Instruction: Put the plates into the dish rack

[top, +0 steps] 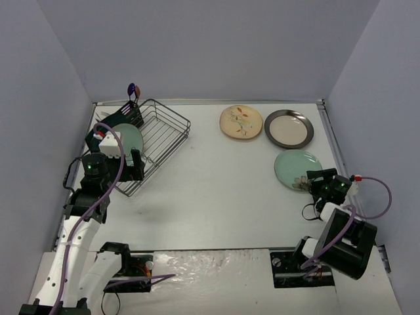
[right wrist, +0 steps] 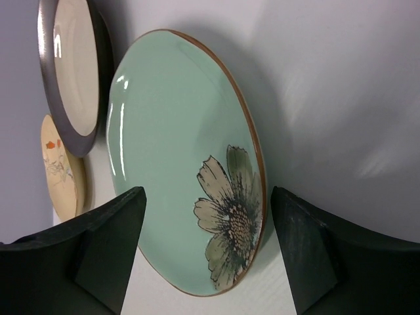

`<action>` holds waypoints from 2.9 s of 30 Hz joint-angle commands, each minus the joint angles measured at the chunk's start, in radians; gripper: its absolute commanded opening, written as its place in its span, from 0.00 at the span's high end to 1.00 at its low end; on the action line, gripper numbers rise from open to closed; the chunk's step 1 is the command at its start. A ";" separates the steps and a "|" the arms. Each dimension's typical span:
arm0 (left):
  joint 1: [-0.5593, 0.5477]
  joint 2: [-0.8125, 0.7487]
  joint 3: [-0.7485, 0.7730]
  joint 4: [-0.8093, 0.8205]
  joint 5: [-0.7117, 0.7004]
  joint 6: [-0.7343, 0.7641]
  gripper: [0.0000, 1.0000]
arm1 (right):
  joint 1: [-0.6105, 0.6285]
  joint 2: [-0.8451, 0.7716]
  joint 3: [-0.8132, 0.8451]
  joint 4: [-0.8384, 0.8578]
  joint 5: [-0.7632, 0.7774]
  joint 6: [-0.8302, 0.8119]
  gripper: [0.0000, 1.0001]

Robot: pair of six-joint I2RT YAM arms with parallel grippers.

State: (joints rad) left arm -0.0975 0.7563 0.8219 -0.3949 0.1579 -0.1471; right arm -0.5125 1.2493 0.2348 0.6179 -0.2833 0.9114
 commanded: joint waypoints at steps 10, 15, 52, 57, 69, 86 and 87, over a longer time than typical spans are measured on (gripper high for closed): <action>0.001 0.005 0.020 0.054 -0.006 -0.007 0.03 | -0.009 0.199 0.012 -0.093 -0.084 -0.060 0.73; 0.004 0.006 0.017 0.056 0.001 -0.009 0.03 | -0.009 0.156 0.015 -0.143 -0.067 -0.083 1.00; -0.212 0.123 -0.055 0.456 0.274 -0.593 0.03 | 0.300 -0.129 0.005 0.441 -0.630 0.135 1.00; -0.299 0.197 -0.012 0.513 0.213 -0.617 0.03 | 0.375 -0.134 0.040 0.569 -0.633 0.244 1.00; -0.445 0.439 0.099 0.659 0.180 -0.694 0.04 | 0.549 -0.133 0.115 0.724 -0.586 0.376 1.00; -0.519 0.471 0.120 0.725 0.176 -0.755 0.80 | 0.623 -0.090 0.106 0.766 -0.567 0.358 1.00; -0.519 0.465 0.119 0.722 0.175 -0.755 0.90 | 0.625 -0.091 0.106 0.763 -0.567 0.353 1.00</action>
State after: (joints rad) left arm -0.6082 1.2654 0.8749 0.2429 0.3303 -0.8935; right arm 0.1009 1.1769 0.2817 1.1514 -0.8465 1.2338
